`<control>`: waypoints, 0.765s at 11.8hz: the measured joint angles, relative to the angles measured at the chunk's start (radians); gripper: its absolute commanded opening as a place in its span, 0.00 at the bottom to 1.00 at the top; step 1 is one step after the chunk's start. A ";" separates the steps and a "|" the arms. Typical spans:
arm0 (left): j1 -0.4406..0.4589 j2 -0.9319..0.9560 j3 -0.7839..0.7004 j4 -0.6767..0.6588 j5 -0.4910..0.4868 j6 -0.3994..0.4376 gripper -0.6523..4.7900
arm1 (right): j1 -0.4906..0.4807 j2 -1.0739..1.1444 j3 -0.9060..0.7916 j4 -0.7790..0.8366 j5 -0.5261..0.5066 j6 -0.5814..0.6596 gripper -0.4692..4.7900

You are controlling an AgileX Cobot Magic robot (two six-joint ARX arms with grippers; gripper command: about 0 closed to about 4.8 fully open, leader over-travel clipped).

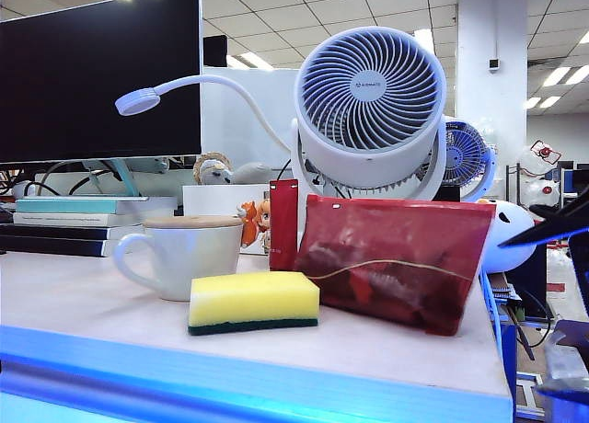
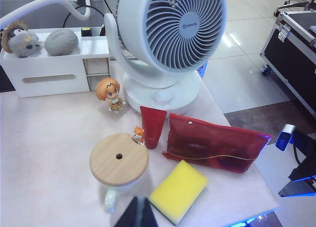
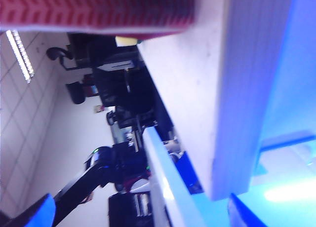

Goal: Open the drawer, place the cleaning sponge inside, then close the drawer.

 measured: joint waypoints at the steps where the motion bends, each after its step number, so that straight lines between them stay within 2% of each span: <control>1: 0.000 0.000 0.000 0.000 0.000 0.000 0.12 | 0.000 0.000 0.000 0.001 0.024 -0.003 1.00; 6: 0.000 0.000 0.000 0.000 0.000 0.000 0.12 | 0.004 0.000 0.000 0.050 0.091 -0.010 1.00; 9: 0.000 0.000 0.000 0.000 0.000 0.000 0.12 | 0.011 0.019 0.000 0.051 0.091 -0.011 1.00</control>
